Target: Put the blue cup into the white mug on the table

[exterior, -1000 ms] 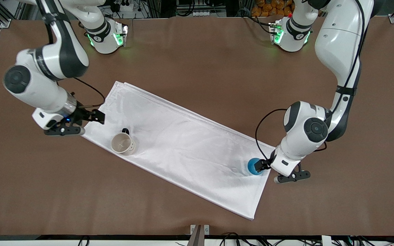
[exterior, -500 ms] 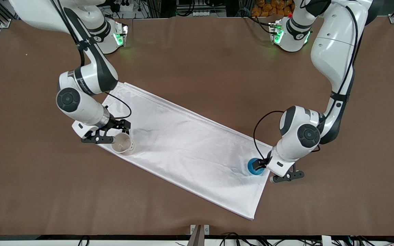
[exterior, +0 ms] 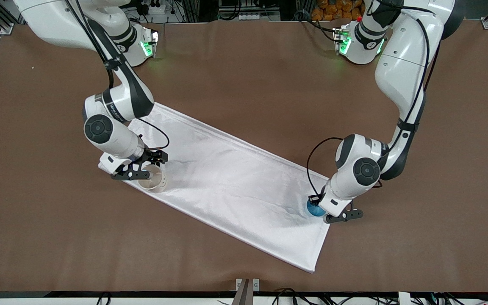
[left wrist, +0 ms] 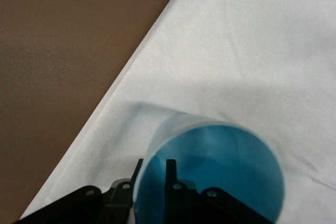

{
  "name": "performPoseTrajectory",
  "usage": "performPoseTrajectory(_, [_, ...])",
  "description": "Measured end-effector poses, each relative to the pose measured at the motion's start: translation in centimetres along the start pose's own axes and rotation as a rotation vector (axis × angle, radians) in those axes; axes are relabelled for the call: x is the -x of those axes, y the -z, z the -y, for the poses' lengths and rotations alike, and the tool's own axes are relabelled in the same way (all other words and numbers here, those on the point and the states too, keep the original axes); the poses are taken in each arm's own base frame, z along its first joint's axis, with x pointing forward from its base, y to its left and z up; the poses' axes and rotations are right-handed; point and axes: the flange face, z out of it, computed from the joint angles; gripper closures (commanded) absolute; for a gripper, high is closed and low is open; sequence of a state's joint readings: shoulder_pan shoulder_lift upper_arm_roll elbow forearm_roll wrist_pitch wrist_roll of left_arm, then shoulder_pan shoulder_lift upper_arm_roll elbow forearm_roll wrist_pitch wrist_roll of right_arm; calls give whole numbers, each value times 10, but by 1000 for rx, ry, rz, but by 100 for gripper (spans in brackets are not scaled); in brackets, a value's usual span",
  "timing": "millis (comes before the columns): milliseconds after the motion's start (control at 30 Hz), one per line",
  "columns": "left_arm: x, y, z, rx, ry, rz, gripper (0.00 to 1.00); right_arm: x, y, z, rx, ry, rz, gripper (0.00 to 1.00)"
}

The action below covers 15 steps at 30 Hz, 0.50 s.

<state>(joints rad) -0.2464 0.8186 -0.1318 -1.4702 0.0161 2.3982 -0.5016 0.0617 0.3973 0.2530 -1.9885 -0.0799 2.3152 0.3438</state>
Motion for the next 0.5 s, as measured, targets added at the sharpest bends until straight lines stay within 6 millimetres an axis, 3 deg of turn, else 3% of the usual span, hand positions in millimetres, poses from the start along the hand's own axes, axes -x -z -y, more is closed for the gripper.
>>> performPoseTrajectory(233, [-4, 2, 4, -1, 7, -8, 100, -2, -10, -1, -3, -3, 1, 26])
performPoseTrajectory(500, [-19, 22, 14, 11, 28, -42, 100, -7, -24, -13, -3, -23, -1, 48])
